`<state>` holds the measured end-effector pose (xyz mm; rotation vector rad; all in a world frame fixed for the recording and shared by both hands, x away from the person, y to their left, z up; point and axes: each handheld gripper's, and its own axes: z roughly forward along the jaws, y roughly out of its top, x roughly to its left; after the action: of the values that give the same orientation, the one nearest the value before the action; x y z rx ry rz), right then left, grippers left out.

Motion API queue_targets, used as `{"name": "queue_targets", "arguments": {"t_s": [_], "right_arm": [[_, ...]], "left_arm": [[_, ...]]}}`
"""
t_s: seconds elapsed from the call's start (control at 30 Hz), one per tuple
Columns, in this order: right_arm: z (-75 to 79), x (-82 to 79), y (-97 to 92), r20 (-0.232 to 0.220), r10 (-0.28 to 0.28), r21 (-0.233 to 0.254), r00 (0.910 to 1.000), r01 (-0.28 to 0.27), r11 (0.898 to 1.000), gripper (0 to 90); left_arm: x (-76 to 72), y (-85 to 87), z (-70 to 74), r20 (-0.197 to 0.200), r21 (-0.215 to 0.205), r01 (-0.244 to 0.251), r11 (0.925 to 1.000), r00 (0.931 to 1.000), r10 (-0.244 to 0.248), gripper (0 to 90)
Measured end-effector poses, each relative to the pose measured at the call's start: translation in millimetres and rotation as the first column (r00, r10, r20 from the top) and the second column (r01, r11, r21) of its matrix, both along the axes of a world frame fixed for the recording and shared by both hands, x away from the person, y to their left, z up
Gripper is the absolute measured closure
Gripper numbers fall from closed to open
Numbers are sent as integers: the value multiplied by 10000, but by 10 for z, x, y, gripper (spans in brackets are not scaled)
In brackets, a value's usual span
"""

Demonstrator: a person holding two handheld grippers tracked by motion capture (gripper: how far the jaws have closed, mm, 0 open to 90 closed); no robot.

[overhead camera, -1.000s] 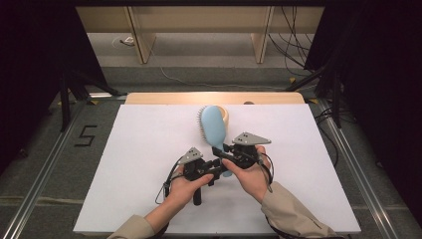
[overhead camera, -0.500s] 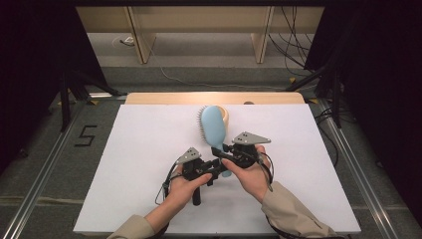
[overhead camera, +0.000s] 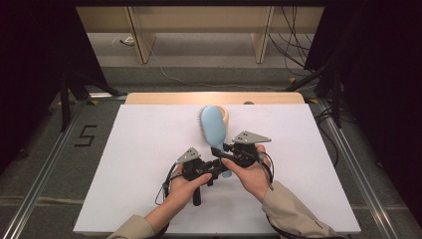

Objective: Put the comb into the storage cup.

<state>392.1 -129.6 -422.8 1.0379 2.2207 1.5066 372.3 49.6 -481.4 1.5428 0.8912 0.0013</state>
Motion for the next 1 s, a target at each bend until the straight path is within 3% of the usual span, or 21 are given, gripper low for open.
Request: {"name": "queue_targets", "arguments": {"t_s": [0.4, 0.63, 1.0], "right_arm": [[10, 15, -2, -41, 25, -3, 10000, -25, 10000, 566], [31, 32, -3, -74, 33, 305, 10000, -31, 9995, 390], [44, 37, 16, -81, 153, -239, 9999, -155, 9996, 190]], "left_arm": [[0, 3, 4, 36, -70, 45, 10000, 10000, -45, 661], [0, 3, 12, 72, -129, 52, 9999, 10000, -51, 661], [-3, 2, 14, 111, -84, 83, 9999, 9999, -82, 661]]}}
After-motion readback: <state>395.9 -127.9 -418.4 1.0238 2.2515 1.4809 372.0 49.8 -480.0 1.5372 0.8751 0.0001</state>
